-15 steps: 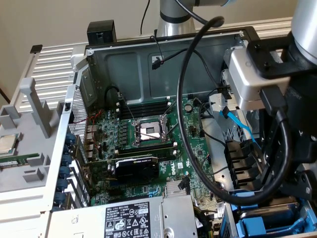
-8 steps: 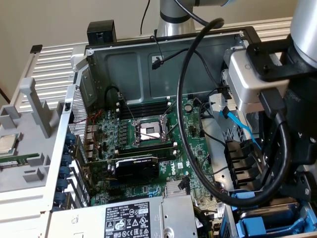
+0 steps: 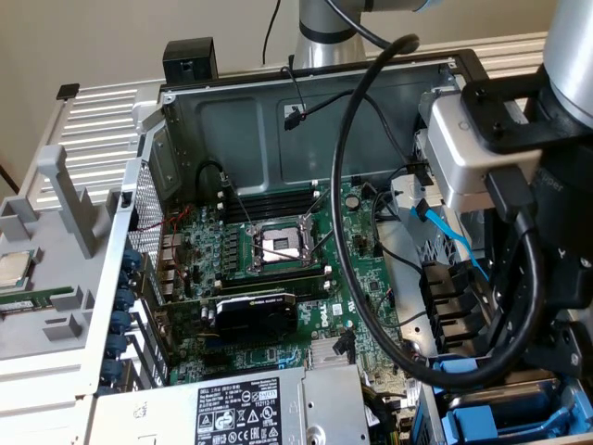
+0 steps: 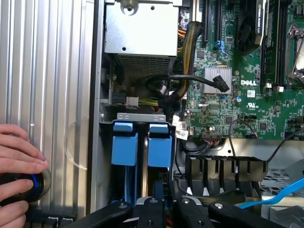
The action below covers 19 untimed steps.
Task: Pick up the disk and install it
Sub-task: 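Insert the second disk wire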
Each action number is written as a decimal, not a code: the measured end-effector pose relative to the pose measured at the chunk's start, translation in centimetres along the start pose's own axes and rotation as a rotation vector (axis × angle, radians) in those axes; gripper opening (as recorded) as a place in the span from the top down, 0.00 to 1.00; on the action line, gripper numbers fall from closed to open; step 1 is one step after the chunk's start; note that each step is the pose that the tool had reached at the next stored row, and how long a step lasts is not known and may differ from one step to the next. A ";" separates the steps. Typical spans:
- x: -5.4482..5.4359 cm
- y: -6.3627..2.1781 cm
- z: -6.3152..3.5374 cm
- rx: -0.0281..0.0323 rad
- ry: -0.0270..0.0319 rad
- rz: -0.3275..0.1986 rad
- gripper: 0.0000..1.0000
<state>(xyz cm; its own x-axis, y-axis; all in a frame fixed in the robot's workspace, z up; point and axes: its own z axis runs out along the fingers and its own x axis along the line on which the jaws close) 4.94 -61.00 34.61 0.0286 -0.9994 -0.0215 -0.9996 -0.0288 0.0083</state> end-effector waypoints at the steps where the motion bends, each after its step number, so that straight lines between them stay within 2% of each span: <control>1: 0.0 0.00 0.00 0.0000 0.0000 0.000 0.84; 11: 0.1 0.00 -0.02 0.0000 -0.0018 0.000 0.84; 14: 0.1 0.00 0.00 0.0003 -0.0109 0.000 0.84; 17: 0.1 0.00 0.00 0.0007 -0.0229 0.000 0.84; 19: 0.3 0.01 -0.01 0.0007 -0.0250 0.000 0.84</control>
<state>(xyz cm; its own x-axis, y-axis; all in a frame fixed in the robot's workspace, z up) 4.94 -61.26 34.61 0.0287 -0.9985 -0.0466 -0.9995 -0.0290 0.0076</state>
